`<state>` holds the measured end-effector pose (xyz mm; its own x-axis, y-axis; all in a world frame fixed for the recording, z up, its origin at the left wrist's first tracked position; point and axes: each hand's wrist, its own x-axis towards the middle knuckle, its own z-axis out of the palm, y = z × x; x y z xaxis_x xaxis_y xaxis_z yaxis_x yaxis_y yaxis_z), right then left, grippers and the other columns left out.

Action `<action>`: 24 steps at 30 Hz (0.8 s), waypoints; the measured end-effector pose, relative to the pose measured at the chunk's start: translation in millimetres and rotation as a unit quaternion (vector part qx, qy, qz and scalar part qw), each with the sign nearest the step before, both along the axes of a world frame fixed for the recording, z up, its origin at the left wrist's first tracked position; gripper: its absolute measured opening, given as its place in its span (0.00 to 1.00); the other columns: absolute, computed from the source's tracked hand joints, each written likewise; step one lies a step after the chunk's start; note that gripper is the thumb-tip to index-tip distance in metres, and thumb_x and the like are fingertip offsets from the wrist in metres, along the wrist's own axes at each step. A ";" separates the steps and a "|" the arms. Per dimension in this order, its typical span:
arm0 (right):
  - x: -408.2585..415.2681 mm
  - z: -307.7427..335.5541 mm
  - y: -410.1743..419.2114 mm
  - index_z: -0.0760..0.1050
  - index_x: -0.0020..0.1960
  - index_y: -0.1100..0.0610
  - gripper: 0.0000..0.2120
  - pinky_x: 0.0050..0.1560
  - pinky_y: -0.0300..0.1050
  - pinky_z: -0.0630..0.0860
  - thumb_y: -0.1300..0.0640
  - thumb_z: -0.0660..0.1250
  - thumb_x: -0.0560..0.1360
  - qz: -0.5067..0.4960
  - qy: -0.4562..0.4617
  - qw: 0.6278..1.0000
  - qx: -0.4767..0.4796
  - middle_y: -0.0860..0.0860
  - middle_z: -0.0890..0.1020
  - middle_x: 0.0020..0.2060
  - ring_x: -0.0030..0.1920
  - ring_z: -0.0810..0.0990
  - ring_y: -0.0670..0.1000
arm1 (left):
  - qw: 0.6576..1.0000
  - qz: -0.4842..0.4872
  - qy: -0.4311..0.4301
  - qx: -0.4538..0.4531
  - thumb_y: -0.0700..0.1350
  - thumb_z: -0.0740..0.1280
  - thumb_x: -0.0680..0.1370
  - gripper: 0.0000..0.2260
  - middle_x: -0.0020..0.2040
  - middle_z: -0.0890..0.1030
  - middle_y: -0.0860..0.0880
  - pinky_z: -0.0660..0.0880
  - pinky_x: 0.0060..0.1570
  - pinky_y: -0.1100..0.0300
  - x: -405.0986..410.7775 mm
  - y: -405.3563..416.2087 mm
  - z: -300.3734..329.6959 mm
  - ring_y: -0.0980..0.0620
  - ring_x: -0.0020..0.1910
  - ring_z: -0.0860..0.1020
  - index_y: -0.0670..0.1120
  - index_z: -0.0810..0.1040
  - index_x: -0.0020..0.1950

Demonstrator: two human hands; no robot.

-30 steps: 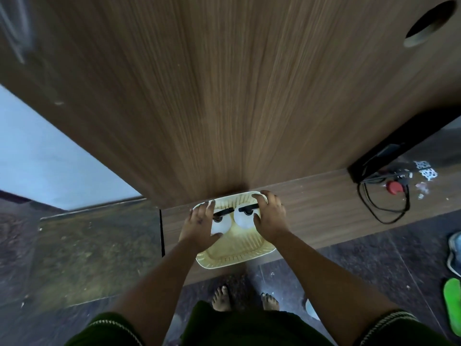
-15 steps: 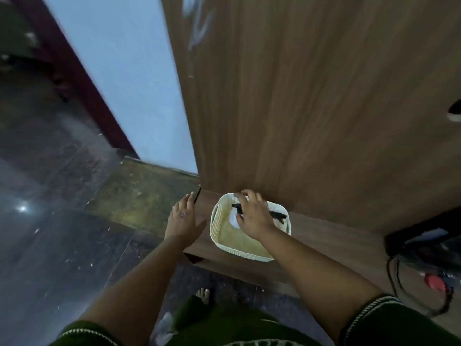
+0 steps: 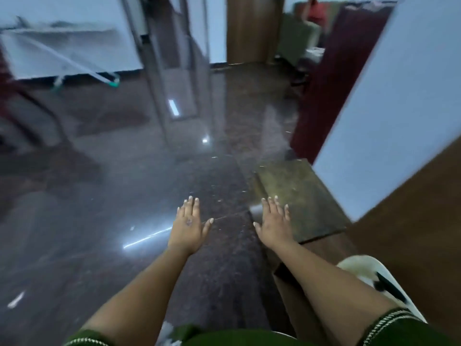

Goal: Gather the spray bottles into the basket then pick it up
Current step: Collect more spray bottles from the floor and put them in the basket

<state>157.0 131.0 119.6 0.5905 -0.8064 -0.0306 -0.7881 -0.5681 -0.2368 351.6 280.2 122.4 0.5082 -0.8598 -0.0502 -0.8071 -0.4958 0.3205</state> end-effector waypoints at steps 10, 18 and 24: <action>276.5 -16.5 166.1 0.53 0.76 0.55 0.36 0.76 0.56 0.45 0.46 0.64 0.75 0.294 0.034 0.955 0.028 0.55 0.58 0.76 0.77 0.51 0.55 | 0.945 0.319 0.010 0.067 0.60 0.51 0.80 0.34 0.78 0.54 0.40 0.49 0.76 0.49 144.0 283.6 -27.9 0.42 0.78 0.52 0.40 0.50 0.78; 401.8 -80.6 358.1 0.55 0.75 0.54 0.33 0.76 0.58 0.51 0.46 0.64 0.75 0.500 0.103 0.857 0.066 0.57 0.60 0.74 0.75 0.57 0.58 | 0.823 0.552 0.096 0.096 0.58 0.56 0.80 0.34 0.78 0.56 0.38 0.49 0.76 0.47 140.2 487.6 -81.5 0.40 0.77 0.53 0.39 0.51 0.78; 443.5 -158.2 447.9 0.52 0.76 0.53 0.33 0.77 0.56 0.47 0.49 0.63 0.76 0.593 0.181 0.778 0.102 0.57 0.56 0.76 0.77 0.52 0.58 | 0.746 0.632 0.182 0.102 0.59 0.54 0.80 0.34 0.79 0.53 0.42 0.52 0.76 0.49 145.8 520.6 -145.6 0.43 0.78 0.51 0.42 0.46 0.78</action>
<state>600.5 578.9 -38.6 0.8381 0.3432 -0.4241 0.2269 -0.9262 -0.3011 497.4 800.8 -23.2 0.8278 0.3394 -0.4467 0.4690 -0.8556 0.2191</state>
